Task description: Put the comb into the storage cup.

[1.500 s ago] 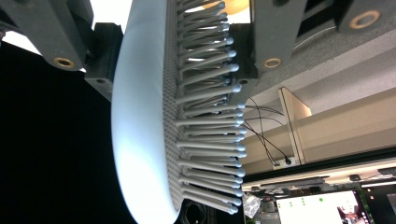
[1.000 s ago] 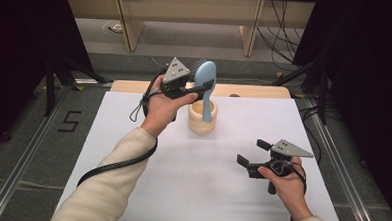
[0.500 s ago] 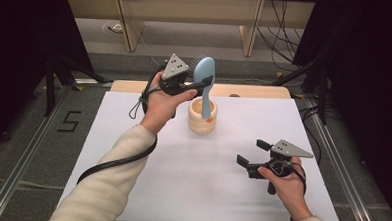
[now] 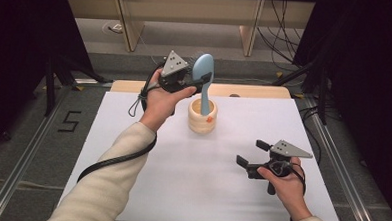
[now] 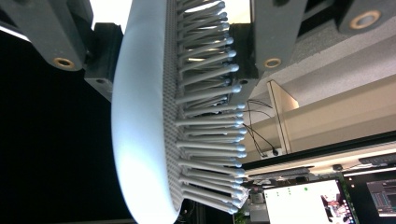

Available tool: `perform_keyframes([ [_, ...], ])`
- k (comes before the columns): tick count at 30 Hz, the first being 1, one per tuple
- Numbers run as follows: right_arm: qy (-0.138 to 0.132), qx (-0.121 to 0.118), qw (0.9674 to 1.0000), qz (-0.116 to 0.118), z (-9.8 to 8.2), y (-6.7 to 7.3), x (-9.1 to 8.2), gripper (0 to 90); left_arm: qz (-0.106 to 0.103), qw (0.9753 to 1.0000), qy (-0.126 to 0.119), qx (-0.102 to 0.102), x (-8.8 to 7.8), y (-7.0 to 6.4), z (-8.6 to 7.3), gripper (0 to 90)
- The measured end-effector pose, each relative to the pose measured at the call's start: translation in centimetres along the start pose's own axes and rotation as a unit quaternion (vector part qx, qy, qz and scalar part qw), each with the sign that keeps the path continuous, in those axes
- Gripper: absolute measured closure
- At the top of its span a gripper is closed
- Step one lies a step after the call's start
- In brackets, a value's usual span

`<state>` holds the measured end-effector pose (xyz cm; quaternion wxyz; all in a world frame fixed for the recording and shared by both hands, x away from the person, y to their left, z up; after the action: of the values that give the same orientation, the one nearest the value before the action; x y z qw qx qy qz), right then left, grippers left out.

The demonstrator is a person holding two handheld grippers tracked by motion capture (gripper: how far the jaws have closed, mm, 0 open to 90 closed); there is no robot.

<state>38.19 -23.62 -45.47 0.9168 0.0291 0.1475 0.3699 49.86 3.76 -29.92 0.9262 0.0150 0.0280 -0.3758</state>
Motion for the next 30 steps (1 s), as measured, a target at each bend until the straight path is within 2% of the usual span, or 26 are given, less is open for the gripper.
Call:
perform_keyframes([
  [7,0.0,0.0,1.0,0.0,-0.02,0.01,0.02,0.8,0.004,1.0,0.0,-0.007,0.17,0.29,-0.08,49.3],
  [17,0.001,0.001,1.0,0.001,-0.08,-0.01,0.03,0.9,0.006,1.0,-0.002,0.004,0.55,0.43,-0.03,49.2],
  [30,0.001,0.0,1.0,0.001,-0.06,0.0,0.02,0.9,0.005,1.0,0.0,0.007,0.9,0.44,-0.01,49.2],
])
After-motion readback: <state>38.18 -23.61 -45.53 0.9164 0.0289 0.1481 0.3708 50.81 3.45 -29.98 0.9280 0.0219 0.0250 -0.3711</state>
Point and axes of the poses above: each handheld gripper's, and its own axes: x roughly forward along the jaws, z roughly out of its top, y roughly to its left, the point moved 3 cm from there along x, roughly forward along the jaws, and after that the axes turned 4 degrees about -y, right-handed, at the moved point
